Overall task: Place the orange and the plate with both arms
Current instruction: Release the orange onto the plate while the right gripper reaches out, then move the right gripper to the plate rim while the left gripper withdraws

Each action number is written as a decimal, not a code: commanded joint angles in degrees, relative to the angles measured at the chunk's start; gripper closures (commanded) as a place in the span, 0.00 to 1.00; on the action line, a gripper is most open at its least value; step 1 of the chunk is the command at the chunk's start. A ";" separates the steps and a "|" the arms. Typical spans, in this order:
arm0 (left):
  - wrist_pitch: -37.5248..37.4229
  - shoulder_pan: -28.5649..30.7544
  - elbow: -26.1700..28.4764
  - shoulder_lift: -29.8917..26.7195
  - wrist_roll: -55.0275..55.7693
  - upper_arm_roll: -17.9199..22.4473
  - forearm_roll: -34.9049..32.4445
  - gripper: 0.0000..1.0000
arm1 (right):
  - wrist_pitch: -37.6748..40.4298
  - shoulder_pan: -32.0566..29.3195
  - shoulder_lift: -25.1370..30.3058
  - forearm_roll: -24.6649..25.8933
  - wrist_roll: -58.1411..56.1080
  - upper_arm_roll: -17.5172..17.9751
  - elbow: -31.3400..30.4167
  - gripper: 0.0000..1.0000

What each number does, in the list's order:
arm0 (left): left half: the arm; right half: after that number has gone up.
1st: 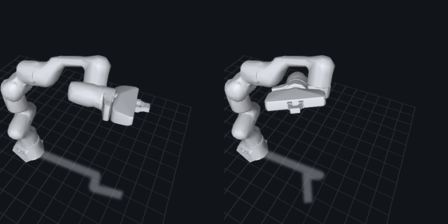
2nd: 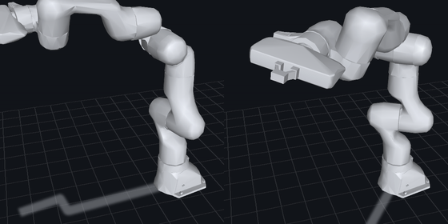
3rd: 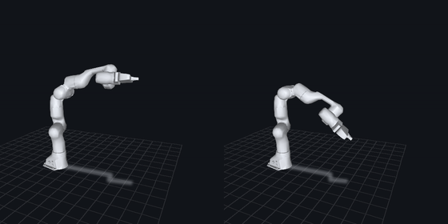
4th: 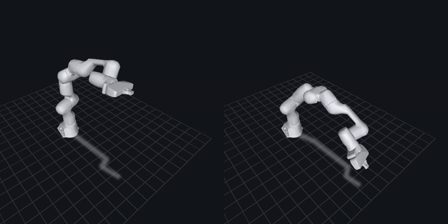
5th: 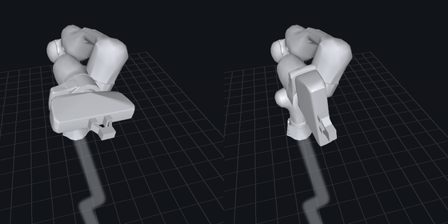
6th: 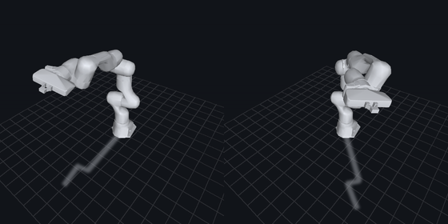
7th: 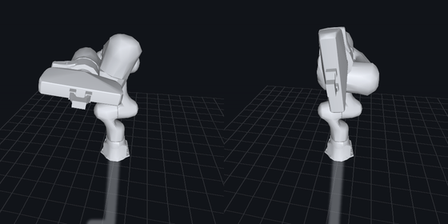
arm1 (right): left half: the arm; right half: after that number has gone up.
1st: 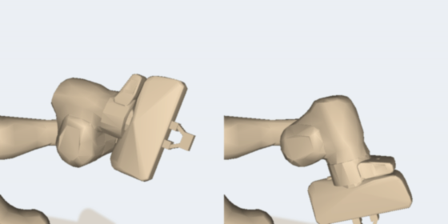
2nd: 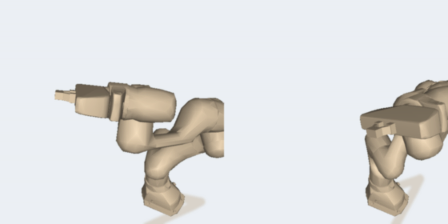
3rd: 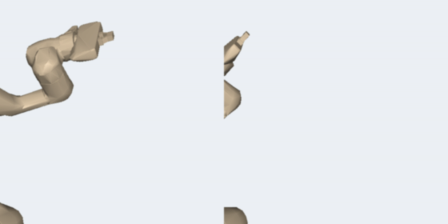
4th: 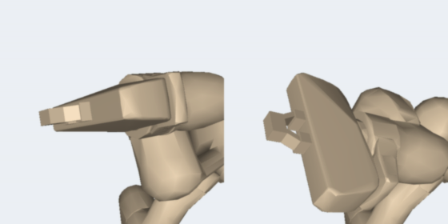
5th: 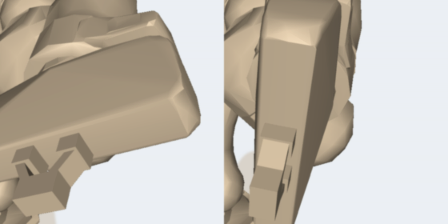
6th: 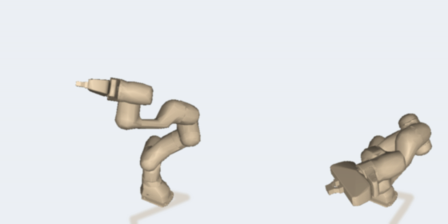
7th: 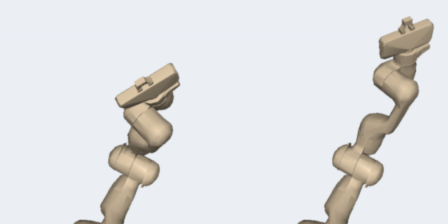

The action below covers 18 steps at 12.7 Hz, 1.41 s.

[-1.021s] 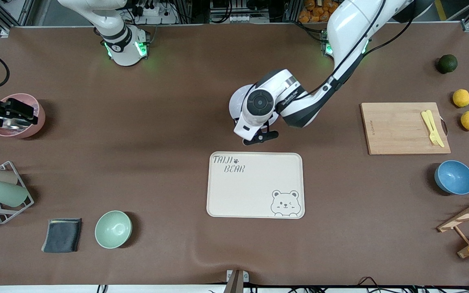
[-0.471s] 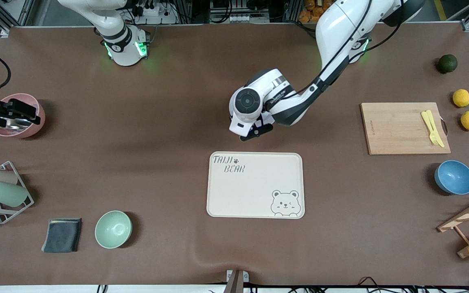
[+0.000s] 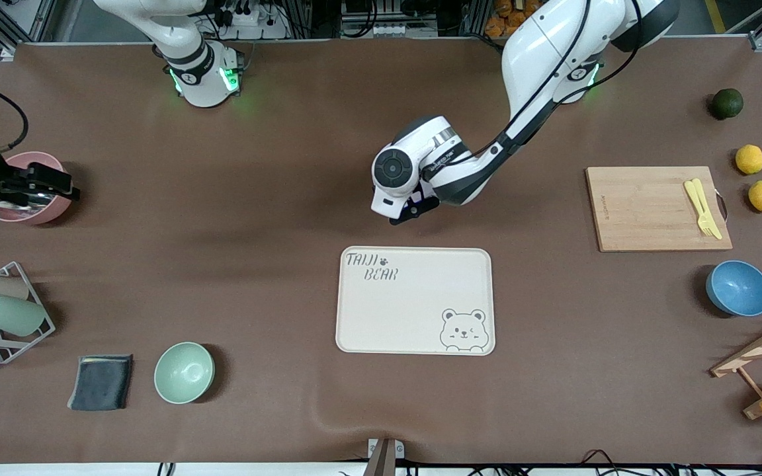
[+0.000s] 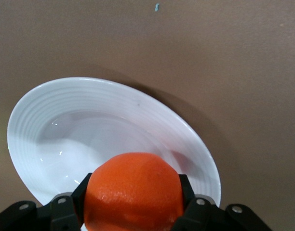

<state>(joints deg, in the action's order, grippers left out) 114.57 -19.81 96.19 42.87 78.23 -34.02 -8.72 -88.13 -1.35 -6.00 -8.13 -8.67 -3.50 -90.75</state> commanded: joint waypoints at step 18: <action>-10.94 17.06 -3.90 -22.46 -20.54 2.30 -2.62 0.00 | -16.53 8.19 -14.04 -44.76 -18.04 -0.11 -17.60 0.00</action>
<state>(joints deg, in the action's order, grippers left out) 104.69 -4.51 91.57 23.36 61.31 -31.26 -10.43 -100.99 4.55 -20.50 -48.33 -23.45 -3.23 -104.17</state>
